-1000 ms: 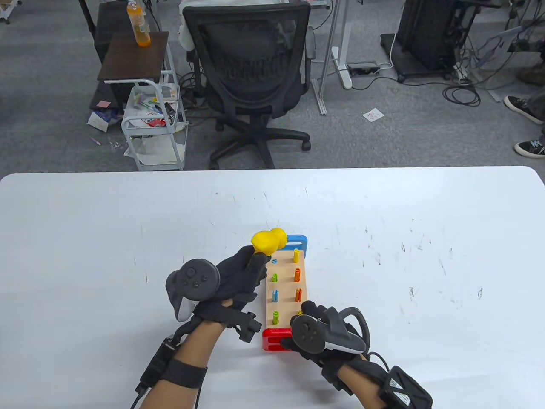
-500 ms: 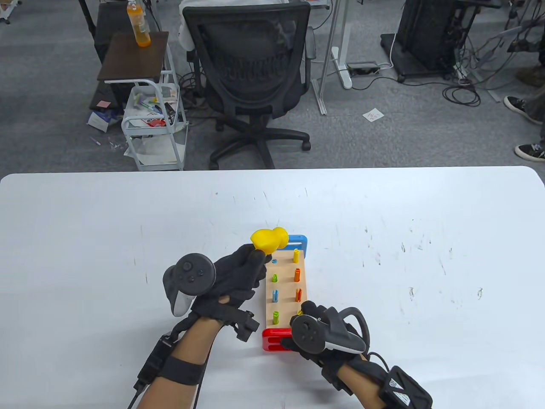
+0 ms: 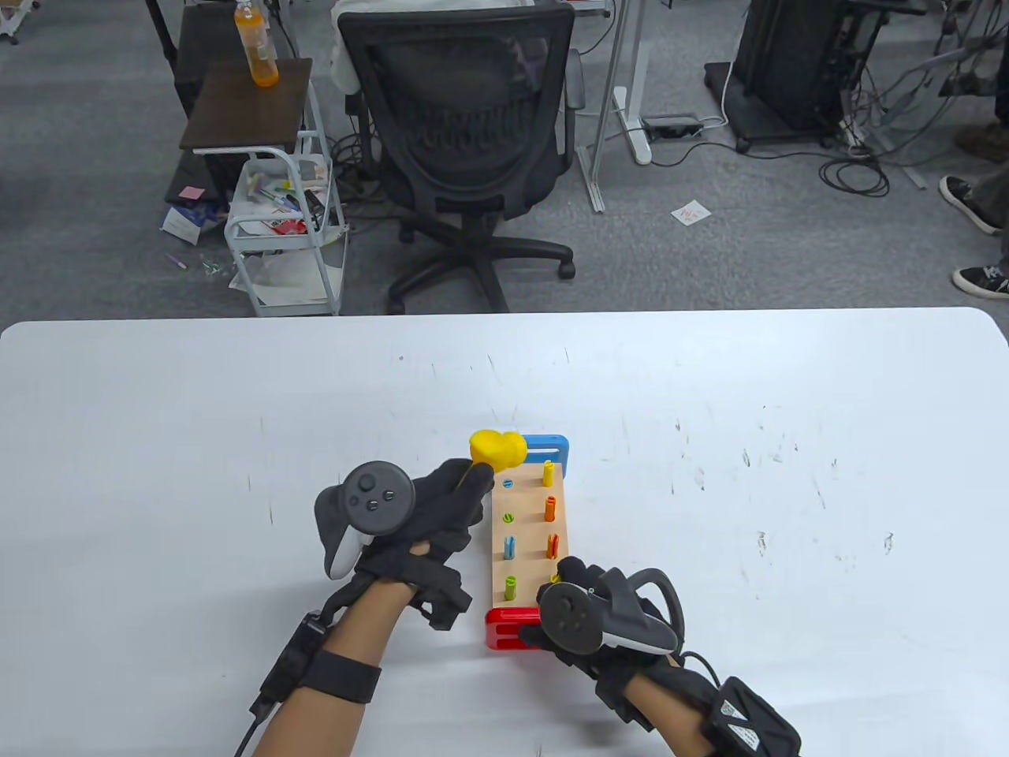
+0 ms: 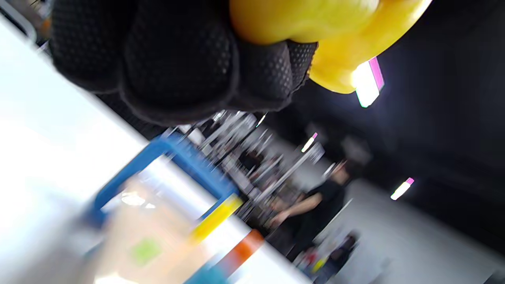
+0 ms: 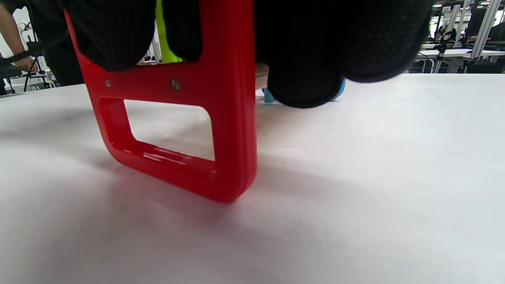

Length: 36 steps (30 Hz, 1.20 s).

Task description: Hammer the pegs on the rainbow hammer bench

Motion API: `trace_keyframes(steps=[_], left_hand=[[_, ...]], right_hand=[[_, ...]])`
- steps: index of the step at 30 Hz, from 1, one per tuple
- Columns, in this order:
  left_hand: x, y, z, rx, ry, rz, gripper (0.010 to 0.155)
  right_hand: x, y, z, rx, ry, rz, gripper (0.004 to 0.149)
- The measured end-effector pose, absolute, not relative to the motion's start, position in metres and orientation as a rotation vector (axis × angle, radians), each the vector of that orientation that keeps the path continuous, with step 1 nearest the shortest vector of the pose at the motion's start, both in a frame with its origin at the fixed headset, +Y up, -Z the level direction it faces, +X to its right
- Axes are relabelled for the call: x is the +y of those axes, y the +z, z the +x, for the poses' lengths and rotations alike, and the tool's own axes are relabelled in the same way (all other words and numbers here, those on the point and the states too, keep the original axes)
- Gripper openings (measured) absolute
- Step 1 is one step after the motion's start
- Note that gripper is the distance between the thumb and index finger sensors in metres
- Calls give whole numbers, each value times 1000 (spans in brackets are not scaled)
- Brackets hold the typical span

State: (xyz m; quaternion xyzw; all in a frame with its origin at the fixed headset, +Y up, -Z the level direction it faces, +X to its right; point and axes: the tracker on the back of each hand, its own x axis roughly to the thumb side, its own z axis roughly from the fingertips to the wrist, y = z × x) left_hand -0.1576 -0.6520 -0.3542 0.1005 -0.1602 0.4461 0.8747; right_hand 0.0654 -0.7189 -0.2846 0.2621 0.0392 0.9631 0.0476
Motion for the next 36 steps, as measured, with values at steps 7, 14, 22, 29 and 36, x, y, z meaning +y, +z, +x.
trace_keyframes(steps=[7, 14, 22, 29, 36], left_hand=[[-658, -353, -159, -379, 952, 286, 76], [-727, -382, -142, -280, 474, -530, 77], [-640, -347, -161, -314, 988, 36, 76], [-595, -296, -163, -507, 1048, 309, 76], [-703, -329, -147, -271, 587, -374, 75]], right_hand=[[-719, -284, 65, 120, 2938, 800, 40], [-719, -285, 65, 120, 2936, 801, 40], [-719, -286, 65, 121, 2938, 803, 40], [-719, -285, 64, 119, 2936, 808, 40], [-719, -284, 63, 113, 2941, 798, 40]])
